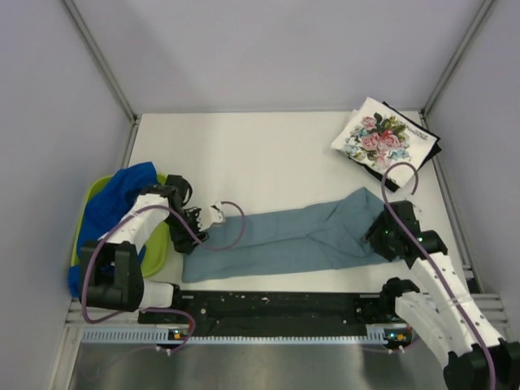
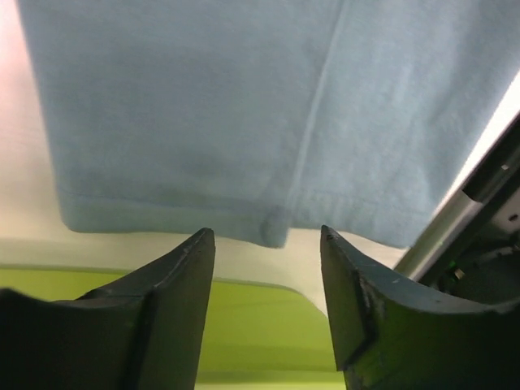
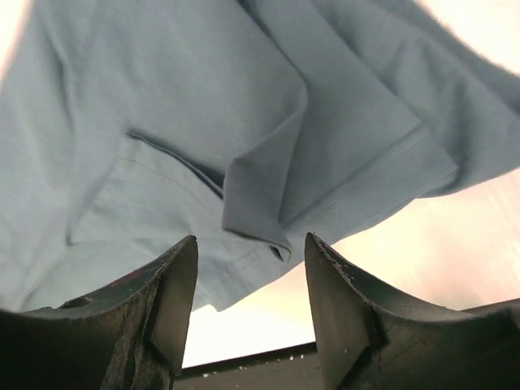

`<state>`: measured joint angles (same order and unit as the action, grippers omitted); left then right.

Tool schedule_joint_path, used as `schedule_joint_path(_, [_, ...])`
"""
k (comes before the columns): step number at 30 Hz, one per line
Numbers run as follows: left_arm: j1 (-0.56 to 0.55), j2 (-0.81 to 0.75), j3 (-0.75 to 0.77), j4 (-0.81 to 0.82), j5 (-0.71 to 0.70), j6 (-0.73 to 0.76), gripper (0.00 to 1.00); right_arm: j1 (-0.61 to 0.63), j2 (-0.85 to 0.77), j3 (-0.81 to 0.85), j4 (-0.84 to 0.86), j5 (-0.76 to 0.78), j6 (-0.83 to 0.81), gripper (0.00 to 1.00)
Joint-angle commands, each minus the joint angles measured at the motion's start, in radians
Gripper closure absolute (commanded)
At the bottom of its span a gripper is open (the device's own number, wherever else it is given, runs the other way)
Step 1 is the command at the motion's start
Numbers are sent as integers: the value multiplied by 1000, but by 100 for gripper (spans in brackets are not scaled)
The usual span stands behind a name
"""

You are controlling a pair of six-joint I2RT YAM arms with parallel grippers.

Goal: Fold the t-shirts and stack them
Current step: Fold the other side of the tshirt into a rectangle

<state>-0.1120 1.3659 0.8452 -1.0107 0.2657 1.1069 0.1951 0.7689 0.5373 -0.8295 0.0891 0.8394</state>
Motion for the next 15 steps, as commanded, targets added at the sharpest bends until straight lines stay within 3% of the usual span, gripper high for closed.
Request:
schedule_joint_path(1, [2,-73,60,-155,26,76,39,-3,-143,130,-62,129,14,45])
schedule_joint_path(4, [-8,-62,164,-187,134,36,39,-2,-61,193,3,142,-103,47])
schedule_joint_path(6, [-50,-35,248,-178,243,-42,42,-2,27,236,16,184,-137,40])
schedule_joint_path(8, [-145,-2,317,-111,305,-155,46,-8,105,247,30,251,-137,36])
schedule_joint_path(11, [-334,60,374,50,303,-312,48,-68,196,216,113,152,-151,39])
schedule_joint_path(15, [-469,179,452,220,355,-475,50,-75,270,147,170,100,-117,39])
